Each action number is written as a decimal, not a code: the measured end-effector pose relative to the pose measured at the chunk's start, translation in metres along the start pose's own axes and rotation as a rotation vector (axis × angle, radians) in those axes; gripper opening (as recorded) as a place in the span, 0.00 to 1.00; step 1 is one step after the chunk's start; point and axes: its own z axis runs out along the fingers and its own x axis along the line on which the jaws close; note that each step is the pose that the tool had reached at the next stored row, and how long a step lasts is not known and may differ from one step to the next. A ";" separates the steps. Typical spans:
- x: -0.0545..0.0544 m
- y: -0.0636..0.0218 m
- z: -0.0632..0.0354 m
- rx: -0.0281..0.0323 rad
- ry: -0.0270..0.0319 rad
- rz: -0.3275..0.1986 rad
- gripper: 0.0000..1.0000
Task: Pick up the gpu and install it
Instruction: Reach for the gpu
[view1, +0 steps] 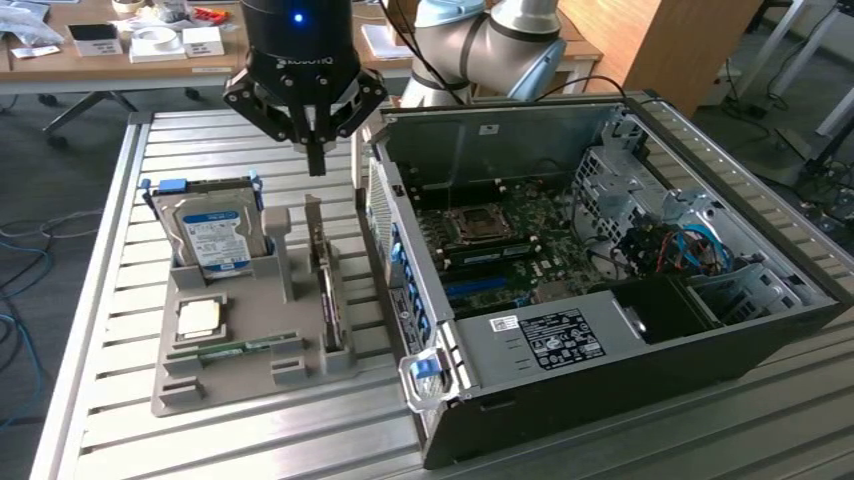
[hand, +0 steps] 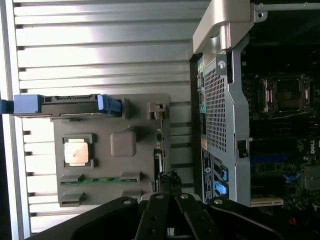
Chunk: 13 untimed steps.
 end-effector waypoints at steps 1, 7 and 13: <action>0.000 -0.0023 -0.0001 0.0000 0.0000 0.000 0.11; 0.001 -0.0157 -0.0007 0.0000 0.0000 0.000 0.11; 0.001 -0.0216 -0.0009 -0.0001 -0.0001 0.000 0.11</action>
